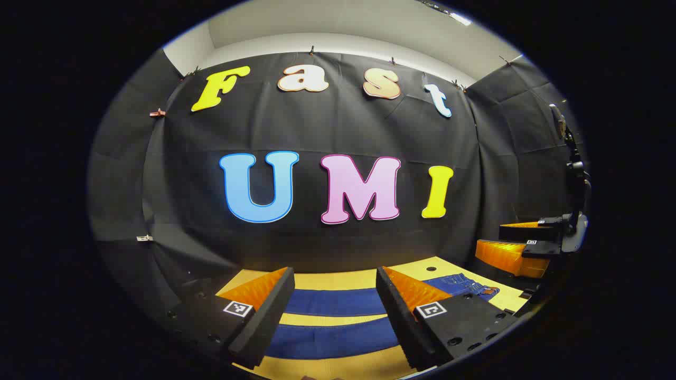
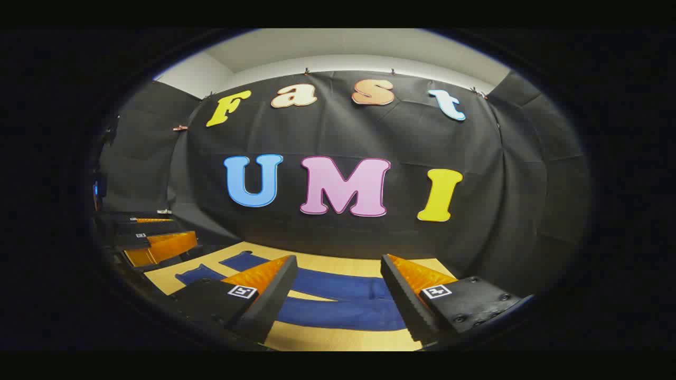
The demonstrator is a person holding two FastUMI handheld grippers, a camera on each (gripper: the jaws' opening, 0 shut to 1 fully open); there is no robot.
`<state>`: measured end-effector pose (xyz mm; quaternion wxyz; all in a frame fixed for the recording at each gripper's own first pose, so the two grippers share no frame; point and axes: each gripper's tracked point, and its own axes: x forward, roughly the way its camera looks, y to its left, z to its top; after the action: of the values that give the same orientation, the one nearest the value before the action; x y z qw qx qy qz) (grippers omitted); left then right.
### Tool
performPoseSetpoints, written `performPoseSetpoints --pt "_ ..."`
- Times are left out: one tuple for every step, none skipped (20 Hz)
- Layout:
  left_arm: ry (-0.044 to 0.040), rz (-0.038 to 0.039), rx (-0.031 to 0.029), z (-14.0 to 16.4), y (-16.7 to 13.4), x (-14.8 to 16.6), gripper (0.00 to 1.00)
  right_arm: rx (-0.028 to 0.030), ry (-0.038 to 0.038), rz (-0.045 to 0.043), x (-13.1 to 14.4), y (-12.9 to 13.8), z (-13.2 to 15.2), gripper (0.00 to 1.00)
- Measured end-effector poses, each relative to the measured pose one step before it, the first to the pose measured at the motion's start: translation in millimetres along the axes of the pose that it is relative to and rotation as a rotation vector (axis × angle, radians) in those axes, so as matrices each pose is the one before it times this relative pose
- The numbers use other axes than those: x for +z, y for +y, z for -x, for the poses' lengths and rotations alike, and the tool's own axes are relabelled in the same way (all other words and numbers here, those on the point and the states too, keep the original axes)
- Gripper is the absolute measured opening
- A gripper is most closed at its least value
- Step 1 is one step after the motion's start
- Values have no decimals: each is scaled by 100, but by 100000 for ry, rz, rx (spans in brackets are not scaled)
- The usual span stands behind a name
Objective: Grasp the waist and the cuffs of the jeans and fold them to make the two legs overlap; first hold the waist and fold one-third of the jeans toward the cuffs, then hold the cuffs and fold the remaining one-third in the same direction to finish folding.
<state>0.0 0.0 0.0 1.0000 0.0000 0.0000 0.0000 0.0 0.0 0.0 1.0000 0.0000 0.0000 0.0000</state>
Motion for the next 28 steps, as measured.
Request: performPoseSetpoints --pt "-352 1912 -1070 -130 -212 -33 96 -163 112 82 -15 -9 55 97" --pt "-471 2125 -764 8 -51 145 96 -168 -17 200 44 61 60 97" --pt "-118 1631 -397 121 93 270 96 -177 -16 297 31 131 81 97" --pt "-171 620 -72 91 156 0 96 19 85 280 17 99 18 97" --pt "-36 -111 243 139 271 -37 97 297 77 167 -33 172 30 97" --pt "412 -291 -76 103 242 -21 96 219 181 326 5 204 27 97" --pt "-1 -190 130 113 295 26 97 57 238 275 -48 113 78 97" --pt "-205 48 150 104 332 25 97 93 374 11 -65 176 102 97" --pt "105 129 249 73 336 -21 97 177 342 -250 -40 149 17 98" --pt "398 251 817 159 452 -274 97 99 216 -277 -68 193 89 97" --pt "369 485 750 172 458 -138 97 -188 162 -75 72 74 56 98" --pt "33 288 284 178 263 16 97 -508 -181 -19 120 9 70 97" --pt "-131 -166 404 61 268 -36 96 -568 -306 -172 129 -1 65 97" --pt "-233 -598 289 176 285 73 96 -531 -315 -211 107 0 93 97" --pt "-142 -654 14 158 218 48 96 -130 -348 -170 116 178 172 97" --pt "37 -666 77 209 290 -119 96 23 -180 -84 61 200 108 97" --pt "38 -351 122 186 207 -143 96 162 -48 65 -37 195 5 97" --pt "-117 13 141 185 252 53 97 275 -167 369 138 265 145 97" --pt "-117 101 195 81 349 70 96 12 -269 596 136 171 113 97" --pt "112 94 666 73 583 -152 96 -315 -72 223 135 -4 -34 97" --pt "519 46 876 -73 676 -200 96 -45 310 -870 72 110 -65 97" --pt "352 -41 960 257 813 -364 97 282 42 -920 223 291 -18 97" --pt "438 -1274 451 -96 757 -390 96 211 -123 -225 253 258 -6 97" --pt "1135 -2947 1087 -63 1157 -533 96 -60 -306 904 201 158 5 97" --pt "1857 -3478 846 -105 1465 -736 96 -148 -102 1283 50 56 103 97" --pt "1382 -2887 785 68 1458 -908 96 39 502 1240 -28 133 183 97" --pt "914 -2826 853 10 1624 -683 95 -435 626 1147 -148 -32 332 97" --pt "1343 -3589 1030 -162 1675 -1017 95 -678 460 1200 -95 -77 371 97"
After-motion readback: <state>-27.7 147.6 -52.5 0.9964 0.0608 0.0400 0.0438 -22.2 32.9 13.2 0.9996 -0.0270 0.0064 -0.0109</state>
